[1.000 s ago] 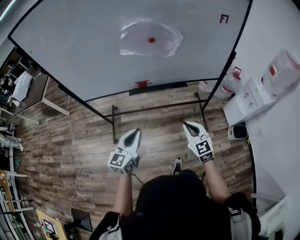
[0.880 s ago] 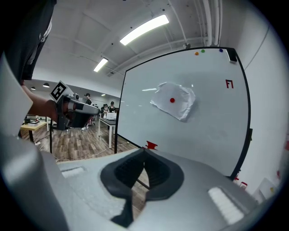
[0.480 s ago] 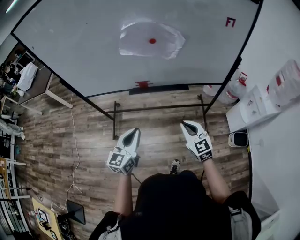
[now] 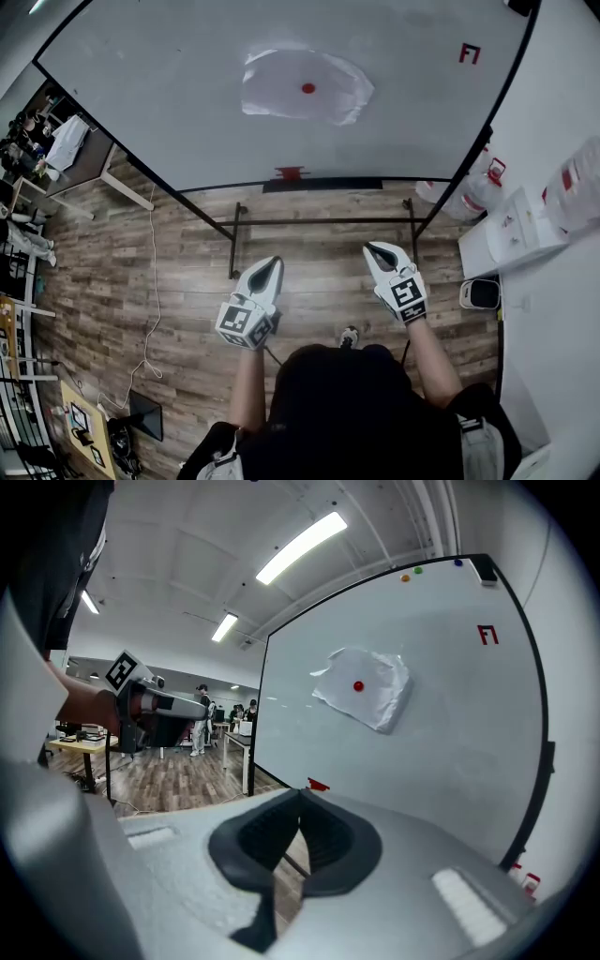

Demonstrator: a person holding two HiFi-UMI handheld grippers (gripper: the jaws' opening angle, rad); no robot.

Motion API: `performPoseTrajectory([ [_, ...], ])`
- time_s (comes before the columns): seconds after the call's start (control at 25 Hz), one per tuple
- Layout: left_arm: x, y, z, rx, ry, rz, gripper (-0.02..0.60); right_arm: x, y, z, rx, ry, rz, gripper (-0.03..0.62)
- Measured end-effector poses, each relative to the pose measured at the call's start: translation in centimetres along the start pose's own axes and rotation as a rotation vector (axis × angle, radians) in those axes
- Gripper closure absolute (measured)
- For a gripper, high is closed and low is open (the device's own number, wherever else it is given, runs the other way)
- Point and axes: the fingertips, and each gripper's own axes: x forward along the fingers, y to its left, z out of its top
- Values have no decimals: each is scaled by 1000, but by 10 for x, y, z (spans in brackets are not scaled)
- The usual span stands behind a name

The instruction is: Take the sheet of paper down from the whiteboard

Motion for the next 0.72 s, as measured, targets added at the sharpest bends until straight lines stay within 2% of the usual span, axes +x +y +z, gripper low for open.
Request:
performPoseTrajectory([
  [0.36, -3, 8, -4, 5, -5, 17, 572, 12, 2, -4, 2, 8, 28, 590],
  [0.72, 12, 32, -8, -33, -21, 6, 571, 26, -9, -2, -19, 35, 2, 589],
])
